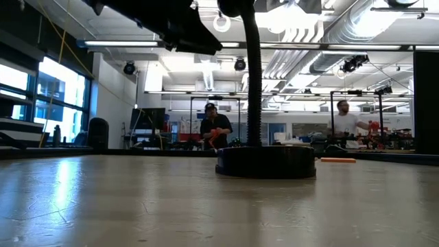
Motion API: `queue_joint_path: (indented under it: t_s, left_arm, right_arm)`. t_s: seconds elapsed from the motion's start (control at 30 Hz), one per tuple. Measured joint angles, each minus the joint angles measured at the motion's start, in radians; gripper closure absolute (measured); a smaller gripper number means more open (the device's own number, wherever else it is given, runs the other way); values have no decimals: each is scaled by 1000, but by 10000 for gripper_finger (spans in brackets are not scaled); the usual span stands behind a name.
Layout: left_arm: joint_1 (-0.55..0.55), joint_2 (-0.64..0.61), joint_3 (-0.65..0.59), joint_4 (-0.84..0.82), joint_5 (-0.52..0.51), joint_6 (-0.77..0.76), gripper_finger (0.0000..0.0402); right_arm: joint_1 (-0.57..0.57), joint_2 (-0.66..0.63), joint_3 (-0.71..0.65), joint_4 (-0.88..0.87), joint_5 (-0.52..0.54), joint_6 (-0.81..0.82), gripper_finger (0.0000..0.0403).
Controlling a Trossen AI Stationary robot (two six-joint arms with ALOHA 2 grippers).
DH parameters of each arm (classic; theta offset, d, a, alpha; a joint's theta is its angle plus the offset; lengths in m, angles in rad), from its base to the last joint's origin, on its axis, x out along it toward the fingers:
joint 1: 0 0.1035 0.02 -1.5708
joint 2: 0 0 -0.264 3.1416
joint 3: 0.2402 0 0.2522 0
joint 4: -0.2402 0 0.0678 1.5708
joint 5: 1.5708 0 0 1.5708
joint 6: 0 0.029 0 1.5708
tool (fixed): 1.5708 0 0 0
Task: Screw lightbulb
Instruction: Insert the white lightbulb into the black lamp
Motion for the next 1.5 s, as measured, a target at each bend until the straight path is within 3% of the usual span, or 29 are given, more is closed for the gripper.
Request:
queue_joint_path:
  t_s: [0.23,0.43,0.67,1.03,1.33,1.5]
  left_arm:
    - [-32,0,0,41,-22,37,205]
    - [-79,1,1,106,-92,119,205]
    - [-111,1,0,199,-101,230,205]
    - [-116,2,-1,224,-102,245,205]
    - [-135,0,1,238,-87,244,205]
    - [-133,0,1,232,-91,244,205]
  right_arm:
    - [-79,13,0,0,-13,-187,149]
    - [-115,13,0,9,-12,-184,149]
    - [-139,13,0,20,-14,-133,149]
    - [-150,13,0,114,-17,369,149]
    - [-156,13,0,222,-24,1022,149]
    - [-153,13,0,220,-27,1120,149]
